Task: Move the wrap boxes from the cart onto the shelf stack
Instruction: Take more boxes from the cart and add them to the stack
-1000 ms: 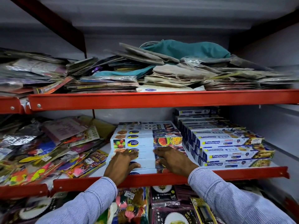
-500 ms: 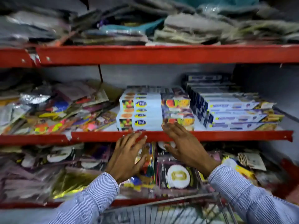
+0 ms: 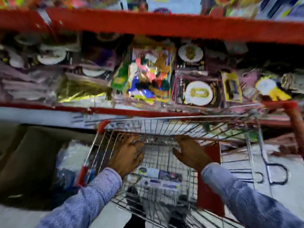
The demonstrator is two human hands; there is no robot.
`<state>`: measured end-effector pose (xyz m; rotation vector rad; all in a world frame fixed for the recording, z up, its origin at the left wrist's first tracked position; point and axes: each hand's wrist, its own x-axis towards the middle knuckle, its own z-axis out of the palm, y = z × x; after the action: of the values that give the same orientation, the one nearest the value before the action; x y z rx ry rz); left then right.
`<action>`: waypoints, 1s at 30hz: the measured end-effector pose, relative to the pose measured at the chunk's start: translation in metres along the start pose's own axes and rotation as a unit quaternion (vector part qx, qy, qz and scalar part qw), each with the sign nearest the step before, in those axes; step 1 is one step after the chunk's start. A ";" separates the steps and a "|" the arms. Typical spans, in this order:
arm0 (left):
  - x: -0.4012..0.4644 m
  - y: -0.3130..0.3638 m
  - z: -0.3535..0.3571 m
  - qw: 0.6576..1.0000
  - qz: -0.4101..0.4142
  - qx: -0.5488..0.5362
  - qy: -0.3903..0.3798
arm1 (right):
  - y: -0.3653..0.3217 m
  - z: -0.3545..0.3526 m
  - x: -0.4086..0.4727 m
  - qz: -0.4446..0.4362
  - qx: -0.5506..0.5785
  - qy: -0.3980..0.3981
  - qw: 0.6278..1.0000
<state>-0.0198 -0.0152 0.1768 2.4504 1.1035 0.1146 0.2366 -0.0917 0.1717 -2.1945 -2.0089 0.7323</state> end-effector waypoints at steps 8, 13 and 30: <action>-0.020 -0.049 0.088 0.995 -0.008 -0.054 -0.086 | 0.014 0.185 0.038 0.060 0.018 -0.251 0.966; -0.018 -0.066 0.109 0.987 0.080 0.000 -0.138 | 0.018 0.242 0.051 0.051 -0.024 -0.295 0.954; 0.001 -0.052 0.236 0.909 0.082 0.150 -0.380 | 0.059 0.198 0.070 -0.048 -0.068 -0.124 0.989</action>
<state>0.0048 -0.0703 -0.0576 2.4607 0.5844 -0.9453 0.2146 -0.0839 -0.0451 -2.1495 -2.3293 0.9221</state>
